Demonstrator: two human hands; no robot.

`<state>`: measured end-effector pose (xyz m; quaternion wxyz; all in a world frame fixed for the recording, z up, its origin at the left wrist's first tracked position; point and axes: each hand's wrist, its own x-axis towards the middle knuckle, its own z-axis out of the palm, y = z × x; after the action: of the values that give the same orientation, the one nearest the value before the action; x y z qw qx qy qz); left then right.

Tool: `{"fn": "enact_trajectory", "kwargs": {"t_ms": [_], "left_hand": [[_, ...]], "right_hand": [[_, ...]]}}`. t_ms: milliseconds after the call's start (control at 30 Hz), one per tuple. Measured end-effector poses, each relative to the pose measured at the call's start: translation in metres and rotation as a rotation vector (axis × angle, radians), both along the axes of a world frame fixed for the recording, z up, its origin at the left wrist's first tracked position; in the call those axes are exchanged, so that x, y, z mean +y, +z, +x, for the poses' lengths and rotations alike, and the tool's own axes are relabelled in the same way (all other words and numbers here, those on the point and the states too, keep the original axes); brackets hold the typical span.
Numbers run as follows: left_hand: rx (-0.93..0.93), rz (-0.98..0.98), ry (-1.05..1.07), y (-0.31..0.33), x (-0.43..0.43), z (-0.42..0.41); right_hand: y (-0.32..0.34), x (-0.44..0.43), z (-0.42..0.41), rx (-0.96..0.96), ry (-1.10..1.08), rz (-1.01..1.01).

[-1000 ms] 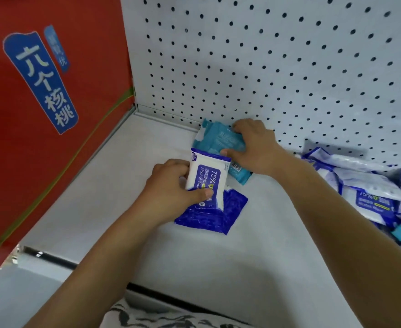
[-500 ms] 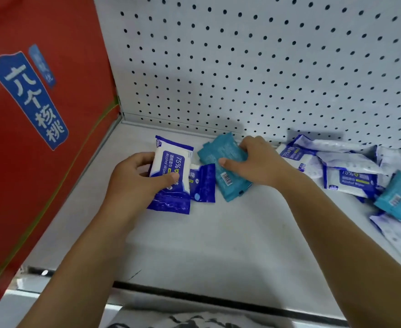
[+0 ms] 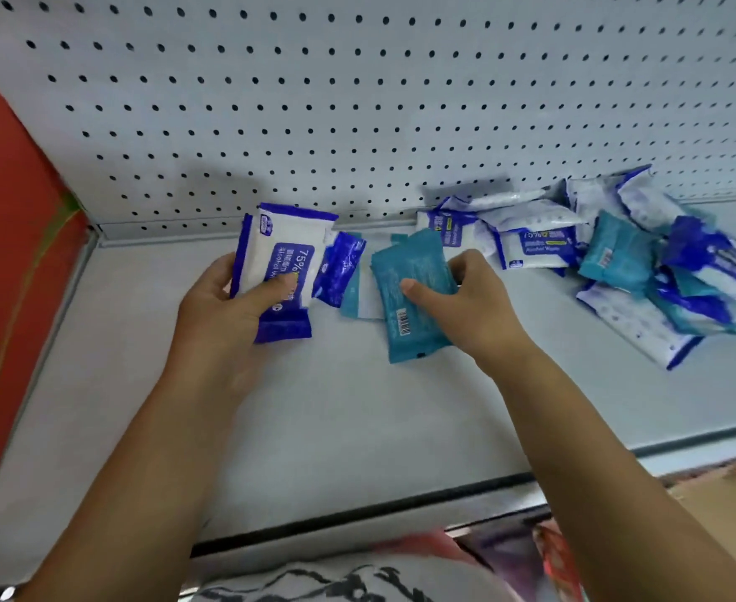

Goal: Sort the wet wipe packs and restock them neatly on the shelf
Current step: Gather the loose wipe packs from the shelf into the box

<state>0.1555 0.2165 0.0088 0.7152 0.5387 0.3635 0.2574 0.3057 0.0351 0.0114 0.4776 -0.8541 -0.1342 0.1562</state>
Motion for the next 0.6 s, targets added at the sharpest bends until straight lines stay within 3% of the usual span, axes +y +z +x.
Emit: {"fn": "enact_trajectory", "kwargs": {"t_ms": [133, 300, 400, 533, 600], "left_hand": [[-0.029, 0.002, 0.069, -0.004, -0.006, 0.013], [-0.013, -0.089, 0.165, -0.001, -0.012, 0.009], [-0.027, -0.113, 0.198, 0.002, -0.015, 0.003], [-0.053, -0.116, 0.243, 0.01, -0.024, -0.003], [-0.051, -0.112, 0.258, 0.014, -0.027, -0.007]], "right_hand": [[0.006, -0.018, 0.002, 0.144, -0.111, 0.186], [0.021, -0.01, 0.015, 0.218, -0.054, 0.278], [0.019, 0.018, 0.023, 0.219, 0.007, 0.19], [0.006, 0.058, 0.027, 0.052, 0.095, -0.144], [0.008, 0.071, 0.026, 0.043, 0.138, -0.185]]}}
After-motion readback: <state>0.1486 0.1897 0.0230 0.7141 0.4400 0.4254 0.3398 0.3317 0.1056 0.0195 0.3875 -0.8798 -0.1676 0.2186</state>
